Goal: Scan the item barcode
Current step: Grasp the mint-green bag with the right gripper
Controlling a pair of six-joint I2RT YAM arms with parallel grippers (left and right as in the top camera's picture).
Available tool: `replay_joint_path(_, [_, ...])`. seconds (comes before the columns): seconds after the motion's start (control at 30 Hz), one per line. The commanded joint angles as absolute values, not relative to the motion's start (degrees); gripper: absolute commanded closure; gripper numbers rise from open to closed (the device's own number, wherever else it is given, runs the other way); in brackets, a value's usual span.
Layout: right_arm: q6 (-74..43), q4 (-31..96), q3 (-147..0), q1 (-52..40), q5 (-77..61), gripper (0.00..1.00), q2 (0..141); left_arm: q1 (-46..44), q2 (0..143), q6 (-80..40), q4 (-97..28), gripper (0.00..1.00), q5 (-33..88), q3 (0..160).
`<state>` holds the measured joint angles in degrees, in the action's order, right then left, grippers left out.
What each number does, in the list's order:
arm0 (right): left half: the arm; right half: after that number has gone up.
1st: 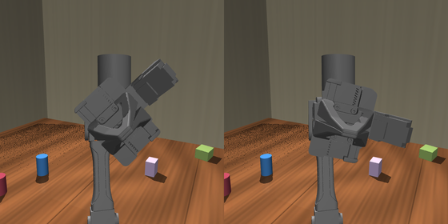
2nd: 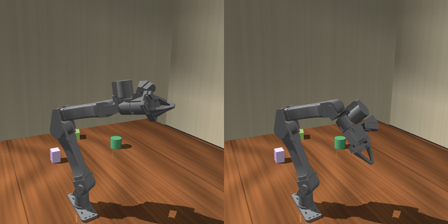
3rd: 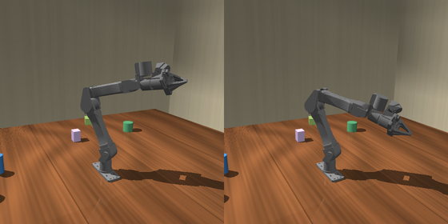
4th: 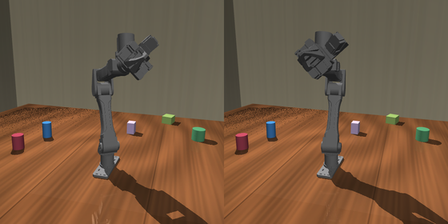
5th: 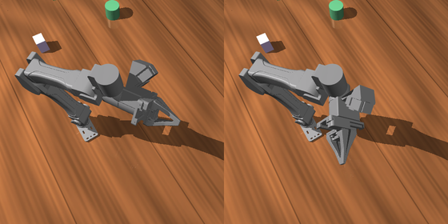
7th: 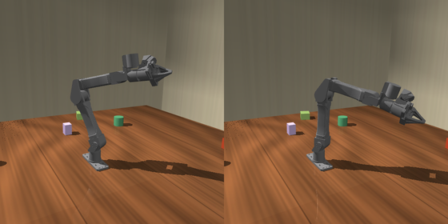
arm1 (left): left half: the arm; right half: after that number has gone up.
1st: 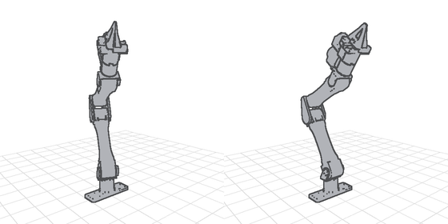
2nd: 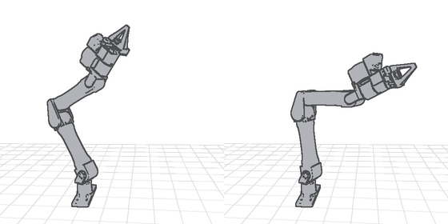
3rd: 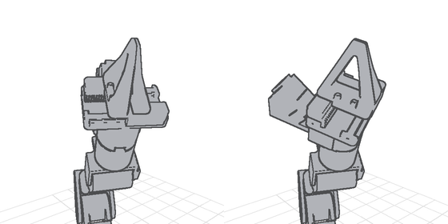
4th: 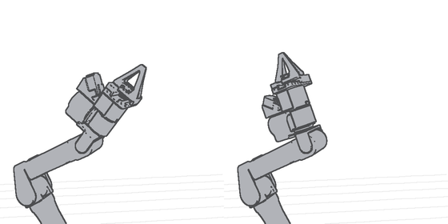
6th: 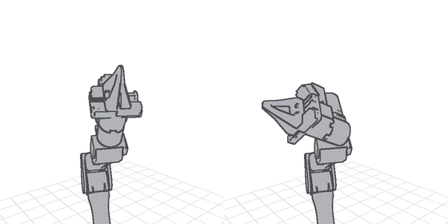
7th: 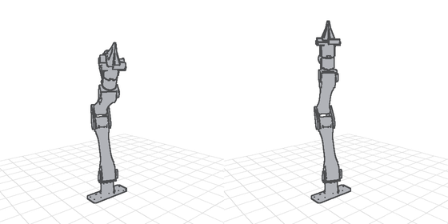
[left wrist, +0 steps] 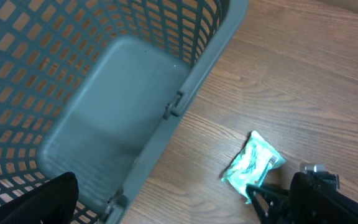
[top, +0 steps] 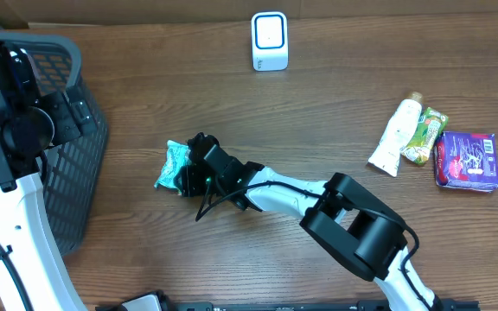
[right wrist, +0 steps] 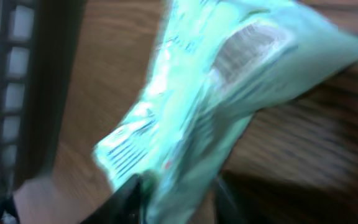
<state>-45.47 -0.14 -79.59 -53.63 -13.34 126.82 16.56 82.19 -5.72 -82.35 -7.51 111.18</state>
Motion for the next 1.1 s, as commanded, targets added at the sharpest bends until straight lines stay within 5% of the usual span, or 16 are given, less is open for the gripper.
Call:
replay_joint_path(0.0, [-49.4,-0.3,-79.2,-53.2,-10.3,0.71,129.6,16.7,82.3,-6.4,-82.3,0.01,-7.2,112.1])
replay_joint_path(0.13, [-49.7,2.2,-79.3,-52.2,-10.5,0.96,129.5,16.7,82.3,-6.4,-82.3,0.00,-7.2,112.1])
replay_joint_path(0.37, [-48.1,17.2,-83.6,-47.5,-16.6,0.96,125.3,16.7,82.3,-6.4,-82.3,0.00,-7.2,112.1])
replay_joint_path(0.6, [-17.0,47.2,-93.7,-41.9,-20.1,0.96,121.3,16.7,82.3,-6.4,-82.3,0.00,-7.2,112.1])
replay_joint_path(0.77, [3.6,60.1,-96.4,-39.5,-3.2,0.96,121.3,16.7,82.3,-6.4,-82.3,0.00,-7.2,112.1])
replay_joint_path(0.87, [6.1,61.2,-96.4,-38.8,12.5,0.96,121.3,16.7,82.3,-6.4,-82.3,0.00,-7.2,112.1])
replay_joint_path(0.97, [6.1,60.1,-96.5,-37.7,20.6,0.76,121.2,16.7,82.3,-6.4,-82.3,0.00,-7.2,112.1])
replay_joint_path(1.07, [6.0,59.9,-96.7,-35.7,20.3,0.43,121.1,16.7,82.3,-6.4,-82.3,0.00,-7.2,112.1])
